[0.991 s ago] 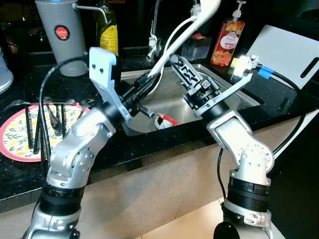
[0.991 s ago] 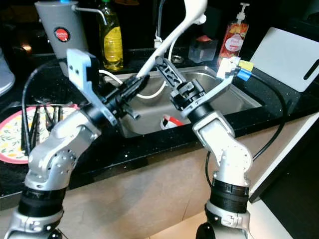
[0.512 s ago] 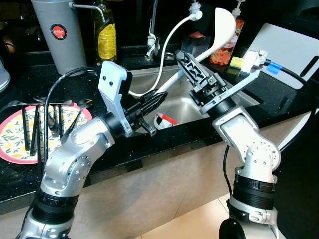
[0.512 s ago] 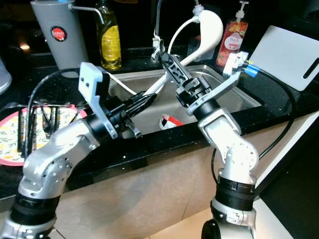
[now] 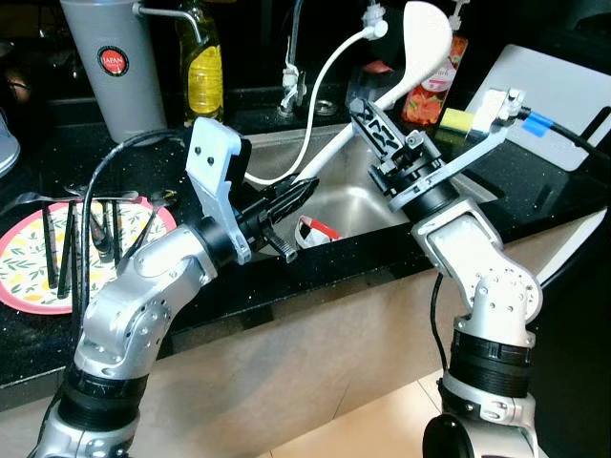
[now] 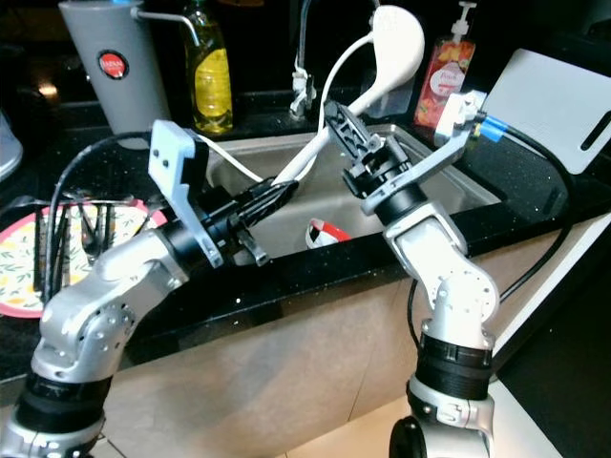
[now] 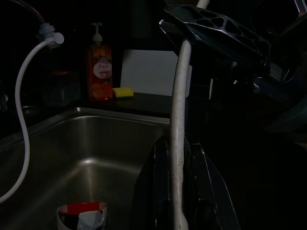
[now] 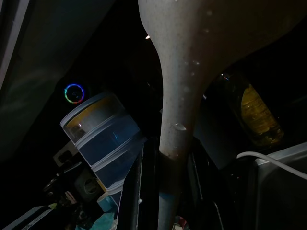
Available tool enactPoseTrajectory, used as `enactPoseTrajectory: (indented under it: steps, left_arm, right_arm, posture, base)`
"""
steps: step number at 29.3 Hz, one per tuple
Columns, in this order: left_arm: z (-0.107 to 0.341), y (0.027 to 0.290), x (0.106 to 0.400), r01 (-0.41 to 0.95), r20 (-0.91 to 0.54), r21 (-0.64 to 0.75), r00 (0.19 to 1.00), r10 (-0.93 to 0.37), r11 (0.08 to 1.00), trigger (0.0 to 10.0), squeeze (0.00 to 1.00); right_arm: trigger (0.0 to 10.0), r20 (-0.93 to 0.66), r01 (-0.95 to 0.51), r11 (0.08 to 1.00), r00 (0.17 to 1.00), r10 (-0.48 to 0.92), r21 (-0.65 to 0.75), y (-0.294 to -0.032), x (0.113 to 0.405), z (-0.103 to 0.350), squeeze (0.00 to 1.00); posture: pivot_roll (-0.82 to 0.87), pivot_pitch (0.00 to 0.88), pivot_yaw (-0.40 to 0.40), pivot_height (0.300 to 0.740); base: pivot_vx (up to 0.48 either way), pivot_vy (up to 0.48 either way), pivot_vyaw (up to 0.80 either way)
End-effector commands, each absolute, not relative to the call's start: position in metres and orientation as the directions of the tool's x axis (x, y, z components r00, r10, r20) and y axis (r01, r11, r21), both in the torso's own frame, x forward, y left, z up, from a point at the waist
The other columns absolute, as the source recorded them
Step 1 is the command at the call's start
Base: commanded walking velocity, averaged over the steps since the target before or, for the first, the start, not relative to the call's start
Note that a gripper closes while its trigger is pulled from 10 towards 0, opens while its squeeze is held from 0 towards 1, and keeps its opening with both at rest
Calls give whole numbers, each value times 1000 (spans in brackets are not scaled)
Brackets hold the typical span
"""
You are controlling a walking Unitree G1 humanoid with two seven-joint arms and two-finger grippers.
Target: Kitchen organization
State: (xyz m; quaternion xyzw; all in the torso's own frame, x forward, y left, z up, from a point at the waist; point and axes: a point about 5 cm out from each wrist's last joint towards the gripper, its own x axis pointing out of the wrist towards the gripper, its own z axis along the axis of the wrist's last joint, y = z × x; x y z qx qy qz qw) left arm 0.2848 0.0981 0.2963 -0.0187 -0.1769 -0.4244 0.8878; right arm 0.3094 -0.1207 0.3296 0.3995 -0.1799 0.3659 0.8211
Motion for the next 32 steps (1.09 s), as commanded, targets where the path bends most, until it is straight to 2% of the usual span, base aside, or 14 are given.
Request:
enactPoseTrajectory:
  steps: [1, 3, 4, 6, 7, 9, 10, 11, 12, 15, 16, 20, 25, 32]
  left_arm:
    - [300, 98, 282, 761, 340, 130, 568, -749, 636, 10000, 0]
    - [300, 98, 283, 754, 341, 117, 581, -739, 646, 10000, 0]
    - [300, 99, 284, 746, 351, 96, 594, -724, 659, 10000, 1000]
    - [301, 99, 286, 740, 357, 81, 604, -713, 667, 10000, 1000]
    - [304, 103, 288, 721, 370, 76, 621, -691, 689, 10000, 1000]
    - [305, 104, 289, 715, 371, 78, 626, -686, 695, 10000, 1000]
    - [307, 107, 289, 704, 377, 87, 632, -677, 705, 10000, 0]
    - [311, 113, 288, 692, 389, 88, 639, -664, 717, 10000, 0]
    - [312, 116, 288, 688, 394, 84, 641, -658, 721, 10000, 0]
    - [314, 122, 288, 678, 398, 88, 647, -650, 729, 10000, 0]
    - [316, 133, 290, 649, 404, 88, 671, -622, 756, 10000, 0]
    - [319, 147, 294, 585, 410, 87, 717, -564, 806, 10000, 0]
    - [320, 150, 295, 570, 411, 86, 727, -550, 817, 10000, 0]
    - [320, 157, 298, 498, 396, 103, 773, -495, 861, 10000, 0]
  right_arm:
    - [0, 568, -715, 462, 698, 436, 525, -126, 312, 328, 0]
    - [0, 560, -704, 473, 709, 429, 530, -126, 313, 327, 0]
    - [5294, 553, -697, 480, 716, 426, 533, -126, 314, 326, 0]
    - [5294, 549, -693, 484, 720, 424, 535, -127, 315, 326, 0]
    - [10000, 539, -678, 511, 733, 415, 529, -128, 316, 326, 0]
    - [10000, 537, -673, 520, 737, 410, 526, -128, 317, 326, 0]
    - [10000, 517, -634, 580, 766, 382, 511, -130, 319, 324, 0]
    - [10000, 487, -562, 670, 810, 328, 485, -135, 324, 322, 0]
    - [10000, 477, -534, 699, 824, 306, 476, -137, 326, 321, 0]
    - [10000, 466, -506, 729, 837, 286, 461, -139, 328, 320, 0]
    - [10000, 439, -433, 804, 865, 243, 408, -141, 335, 316, 0]
    - [10000, 405, -369, 871, 886, 225, 323, -139, 351, 311, 0]
    - [10000, 393, -369, 882, 888, 240, 294, -135, 358, 310, 0]
    - [10000, 300, -382, 905, 900, 317, 189, -117, 382, 295, 0]
  posture:
    - [-106, 78, -67, 740]
    - [-106, 79, -67, 740]
    - [-106, 79, -67, 740]
    - [-106, 79, -67, 740]
    - [-110, 82, -67, 740]
    - [-110, 82, -67, 740]
    - [-110, 86, -64, 740]
    - [-109, 87, -64, 740]
    - [-109, 87, -64, 740]
    - [-108, 89, -64, 740]
    - [-106, 92, -64, 740]
    - [-100, 95, -66, 740]
    - [-96, 103, -67, 740]
    - [-80, 137, -75, 740]
  base:
    - [0, 0, 0]
    - [0, 0, 0]
    - [0, 0, 0]
    - [0, 0, 0]
    - [0, 0, 0]
    - [0, 0, 0]
    - [0, 0, 0]
    - [0, 0, 0]
    - [0, 0, 0]
    - [0, 0, 0]
    - [0, 0, 0]
    - [0, 0, 0]
    - [0, 0, 0]
    - [0, 0, 0]
